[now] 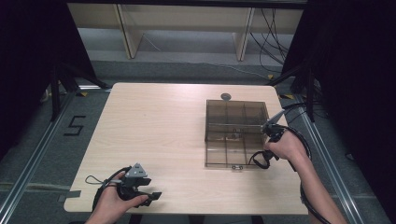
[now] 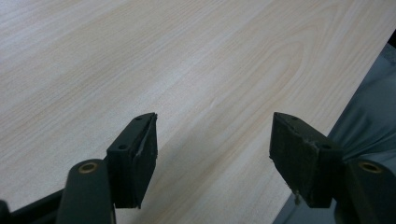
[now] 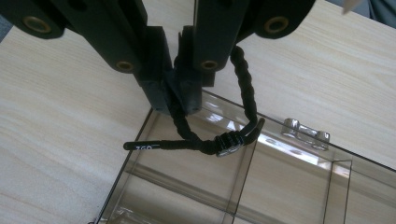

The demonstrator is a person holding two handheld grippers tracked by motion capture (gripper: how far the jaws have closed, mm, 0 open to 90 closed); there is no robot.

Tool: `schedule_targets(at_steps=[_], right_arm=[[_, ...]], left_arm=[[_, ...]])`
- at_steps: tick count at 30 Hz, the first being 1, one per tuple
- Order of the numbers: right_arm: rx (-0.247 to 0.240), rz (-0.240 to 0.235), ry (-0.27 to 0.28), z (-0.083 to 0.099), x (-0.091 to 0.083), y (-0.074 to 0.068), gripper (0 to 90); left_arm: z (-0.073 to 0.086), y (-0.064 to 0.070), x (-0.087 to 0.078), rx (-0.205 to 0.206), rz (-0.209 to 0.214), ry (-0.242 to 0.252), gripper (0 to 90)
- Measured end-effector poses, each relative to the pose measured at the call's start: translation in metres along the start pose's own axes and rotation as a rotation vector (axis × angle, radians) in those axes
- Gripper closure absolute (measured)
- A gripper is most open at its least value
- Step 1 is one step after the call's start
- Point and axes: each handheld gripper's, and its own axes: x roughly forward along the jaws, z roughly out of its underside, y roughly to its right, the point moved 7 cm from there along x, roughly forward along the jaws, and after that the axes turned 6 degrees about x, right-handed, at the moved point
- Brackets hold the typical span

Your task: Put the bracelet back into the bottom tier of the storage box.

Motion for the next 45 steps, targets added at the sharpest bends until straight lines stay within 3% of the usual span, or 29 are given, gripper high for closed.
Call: schedule_targets(at_steps=[3,5,6,16,17,19,20,21,22,24,25,27,28,31,32,34,35,36,37,38,39,40,42,45], right_arm=[[-0.003,0.008,0.021,-0.002,0.002,0.000,85.1],[0.017,0.005,0.012,-0.002,0.002,-0.002,85.0],[0.000,0.011,0.015,-0.003,0.002,0.000,85.0],[0.006,0.001,-0.023,-0.006,0.008,0.003,85.1],[0.008,0.012,0.002,-0.008,0.010,0.003,85.1],[0.002,0.010,0.000,-0.009,0.010,0.003,85.0],[0.003,0.003,-0.025,-0.008,0.009,0.003,85.1],[0.014,0.017,0.001,-0.010,0.011,0.003,85.0],[-0.006,0.016,-0.019,-0.011,0.011,0.004,85.0],[0.004,0.017,-0.012,-0.011,0.011,0.003,85.1],[-0.026,0.019,-0.008,-0.012,0.013,0.005,85.0],[0.008,0.021,-0.004,-0.013,0.014,0.003,85.0],[-0.031,0.022,0.006,-0.014,0.016,0.005,85.0],[0.015,0.018,-0.033,-0.013,0.016,0.002,85.0],[0.003,0.008,-0.033,-0.013,0.016,0.003,85.0],[0.016,-0.005,-0.051,-0.013,0.015,0.001,85.0],[-0.016,0.011,-0.025,-0.015,0.018,0.003,85.0],[-0.016,0.011,-0.025,-0.015,0.018,0.003,85.0],[0.018,-0.001,-0.033,-0.015,0.017,0.000,85.0],[-0.011,0.007,-0.031,-0.016,0.018,0.002,85.0],[-0.006,-0.005,-0.056,-0.016,0.017,0.000,85.0],[-0.010,0.006,-0.041,-0.017,0.019,0.001,85.0],[-0.012,0.003,-0.062,-0.017,0.019,0.000,85.0],[-0.033,0.009,-0.033,-0.020,0.022,0.002,85.0]], left_arm=[[0.000,0.000,-0.001,0.014,-0.003,-0.001,32.3],[0.000,0.000,0.000,-0.005,-0.001,-0.001,32.4],[0.000,0.001,0.001,-0.014,-0.006,0.004,32.3],[-0.001,0.001,0.001,-0.001,-0.002,0.007,32.4],[-0.001,0.001,0.001,-0.006,-0.003,0.008,32.4],[0.000,0.001,0.001,-0.015,-0.002,0.006,32.4],[0.000,0.001,0.001,-0.014,-0.002,0.007,32.4],[-0.001,0.001,0.001,-0.013,0.000,0.008,32.3],[0.000,0.001,0.001,-0.013,0.000,0.007,32.4],[0.000,0.001,0.001,-0.003,-0.004,0.006,32.4],[-0.001,0.001,0.001,-0.003,-0.002,0.005,32.4],[0.000,0.000,0.000,0.012,0.000,-0.004,32.4],[0.000,0.001,0.001,-0.011,0.004,0.007,32.3],[0.000,0.001,0.001,-0.012,-0.002,0.005,32.4],[0.000,0.000,0.000,0.013,0.000,-0.003,32.4],[0.000,0.000,0.000,0.001,0.002,-0.001,32.4],[0.000,0.000,0.000,0.000,0.002,-0.001,32.4],[0.000,0.000,0.000,-0.002,-0.001,-0.001,32.4],[0.000,-0.001,0.000,-0.006,-0.006,0.001,32.4],[0.000,0.000,0.000,-0.005,-0.004,0.001,32.4],[0.000,0.000,0.000,-0.005,-0.004,0.000,32.4],[0.001,-0.001,0.000,-0.002,-0.007,-0.003,32.4],[0.000,0.000,0.000,-0.005,-0.004,0.002,32.4],[0.000,-0.001,-0.001,0.013,0.000,-0.003,32.3]])
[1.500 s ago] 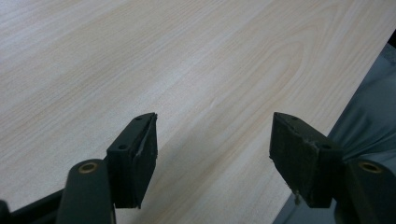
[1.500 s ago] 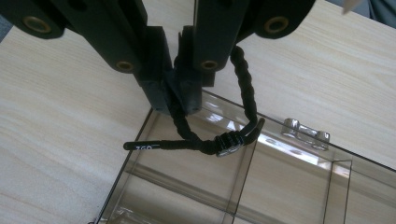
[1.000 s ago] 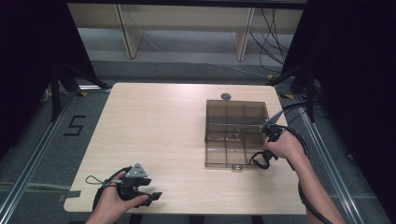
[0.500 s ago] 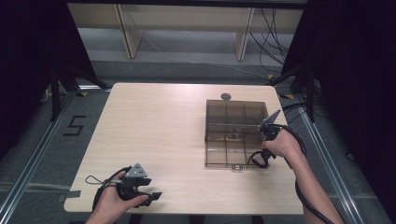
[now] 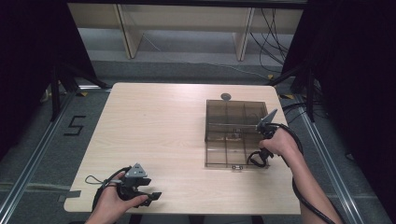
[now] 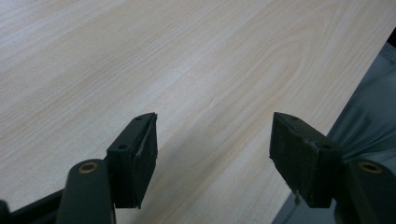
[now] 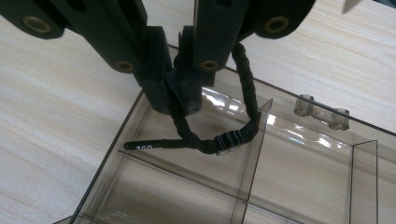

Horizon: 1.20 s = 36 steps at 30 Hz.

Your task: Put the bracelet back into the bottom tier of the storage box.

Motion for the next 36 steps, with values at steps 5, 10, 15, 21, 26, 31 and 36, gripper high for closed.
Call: schedule_targets(at_steps=[5,10,15,21,26,31,36], right_arm=[[0.019,-0.004,-0.068,0.003,-0.003,-0.002,84.9],[0.034,-0.005,-0.045,0.000,0.000,-0.003,84.9],[0.009,0.003,-0.035,-0.002,0.002,-0.002,84.9],[-0.010,-0.006,-0.035,-0.005,0.002,-0.001,84.9],[0.028,0.002,-0.030,-0.006,0.003,-0.003,84.9],[0.055,-0.009,-0.062,-0.007,0.001,-0.006,84.9],[0.021,-0.002,-0.054,-0.008,0.004,-0.003,84.8]], left_arm=[[0.000,0.000,0.001,-0.020,-0.009,0.003,32.4],[-0.001,0.000,0.000,0.001,-0.006,0.006,32.4],[0.000,0.000,0.000,-0.003,0.000,0.005,32.4],[-0.001,0.001,0.001,-0.013,-0.001,0.014,32.4],[-0.001,0.001,0.000,-0.014,-0.002,0.015,32.4],[-0.001,0.001,0.000,-0.012,-0.002,0.014,32.4],[-0.001,0.001,0.000,-0.013,-0.002,0.014,32.4]])
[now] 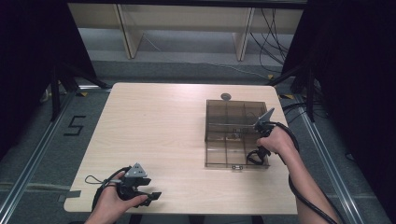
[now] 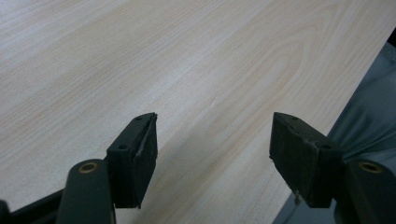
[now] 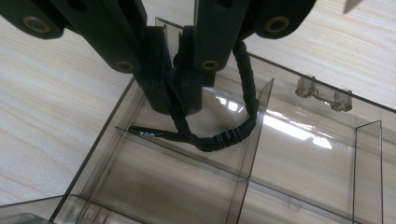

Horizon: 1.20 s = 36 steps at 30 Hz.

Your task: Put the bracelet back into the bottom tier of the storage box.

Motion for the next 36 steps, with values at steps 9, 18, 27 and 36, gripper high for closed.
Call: schedule_targets(at_steps=[9,18,27,36], right_arm=[[-0.005,-0.009,0.020,-0.0038,0.0018,0.0009,84.8],[0.029,-0.005,0.038,-0.0033,0.0049,0.0013,84.8],[-0.017,-0.003,0.029,-0.0045,0.0053,0.0057,84.7],[0.015,0.001,0.032,-0.0048,0.0082,0.0045,84.6]], left_arm=[[0.0005,-0.0007,-0.0004,0.011,0.002,-0.011,32.4],[0.0004,-0.0007,-0.0005,0.010,0.001,-0.010,32.4],[-0.0002,-0.0001,0.0001,-0.002,0.000,0.001,32.4],[0.0005,-0.0007,-0.0004,0.010,0.002,-0.011,32.4]])
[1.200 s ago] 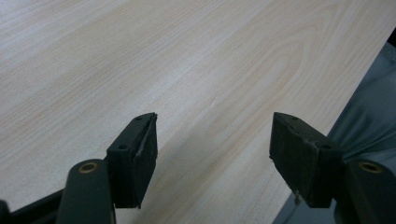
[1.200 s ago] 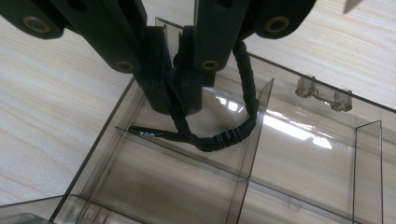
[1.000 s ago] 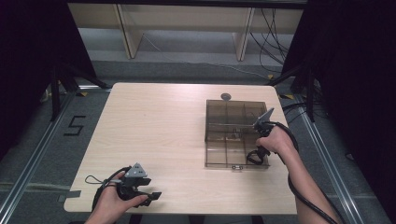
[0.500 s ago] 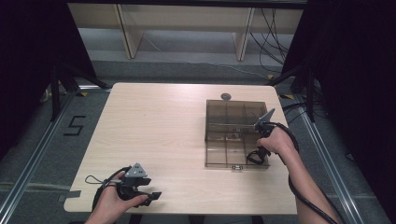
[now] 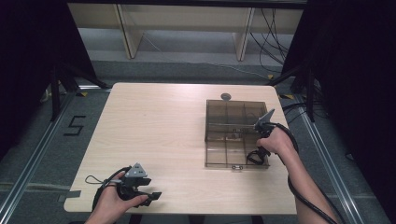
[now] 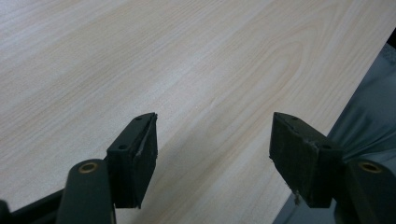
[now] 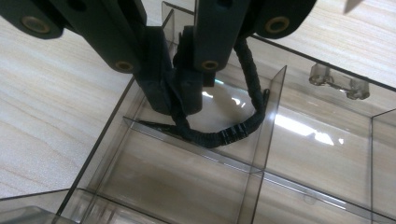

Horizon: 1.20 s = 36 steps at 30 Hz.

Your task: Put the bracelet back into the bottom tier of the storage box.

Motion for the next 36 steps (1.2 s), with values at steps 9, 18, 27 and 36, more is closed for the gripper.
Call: schedule_targets(at_steps=[9,18,27,36], right_arm=[[0.003,0.011,0.018,-0.001,0.003,0.000,83.9],[0.011,0.014,0.027,0.001,-0.008,-0.003,81.2],[-0.012,0.037,0.064,0.009,-0.020,-0.006,84.5],[-0.049,0.015,0.040,0.022,-0.019,-0.014,88.9]], left_arm=[[0.000,0.000,0.000,-0.006,-0.001,0.007,32.4],[0.000,0.000,0.000,0.000,0.000,0.001,32.4],[0.000,0.000,0.000,0.000,0.000,0.001,32.4],[0.000,0.000,0.000,-0.002,-0.006,0.002,32.4]])
